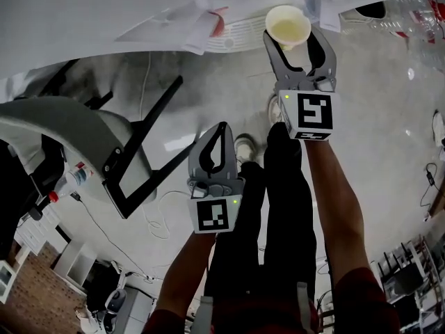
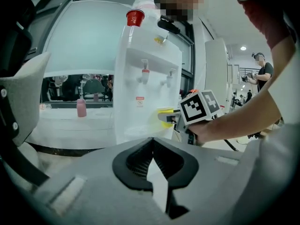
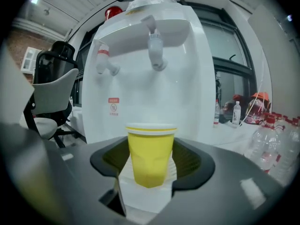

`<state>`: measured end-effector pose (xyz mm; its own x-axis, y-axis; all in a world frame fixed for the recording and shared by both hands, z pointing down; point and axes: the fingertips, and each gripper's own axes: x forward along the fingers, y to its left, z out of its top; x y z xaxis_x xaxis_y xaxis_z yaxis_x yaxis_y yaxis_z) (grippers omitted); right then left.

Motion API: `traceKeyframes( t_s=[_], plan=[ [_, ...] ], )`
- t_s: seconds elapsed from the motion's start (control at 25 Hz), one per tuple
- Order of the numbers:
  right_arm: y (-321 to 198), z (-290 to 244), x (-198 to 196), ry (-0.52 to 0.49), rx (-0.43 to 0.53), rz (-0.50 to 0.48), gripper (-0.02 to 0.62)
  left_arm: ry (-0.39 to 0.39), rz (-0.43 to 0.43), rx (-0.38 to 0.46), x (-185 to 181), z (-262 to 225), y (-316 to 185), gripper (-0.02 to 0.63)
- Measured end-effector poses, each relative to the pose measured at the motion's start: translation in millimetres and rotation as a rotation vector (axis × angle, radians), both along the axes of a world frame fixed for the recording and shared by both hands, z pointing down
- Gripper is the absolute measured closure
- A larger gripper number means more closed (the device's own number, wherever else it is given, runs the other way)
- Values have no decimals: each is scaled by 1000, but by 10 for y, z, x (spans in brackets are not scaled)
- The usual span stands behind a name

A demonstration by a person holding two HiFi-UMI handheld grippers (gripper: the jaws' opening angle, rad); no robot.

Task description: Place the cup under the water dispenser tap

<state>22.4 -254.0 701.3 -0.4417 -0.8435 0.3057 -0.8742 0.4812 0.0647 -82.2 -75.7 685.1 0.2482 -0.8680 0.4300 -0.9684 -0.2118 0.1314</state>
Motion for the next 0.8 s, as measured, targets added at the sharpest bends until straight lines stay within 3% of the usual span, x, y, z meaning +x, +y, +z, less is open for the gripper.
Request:
traceKeyframes(
  t_s=[0.52,0.8],
  plan=[
    [-58,150,-11,-12,-4,20,310,-3,1,-15,47,71,3,600],
    [-50,235,-11,-12,-63,15,229,9,-7,-26,89,26,45,600]
  ],
)
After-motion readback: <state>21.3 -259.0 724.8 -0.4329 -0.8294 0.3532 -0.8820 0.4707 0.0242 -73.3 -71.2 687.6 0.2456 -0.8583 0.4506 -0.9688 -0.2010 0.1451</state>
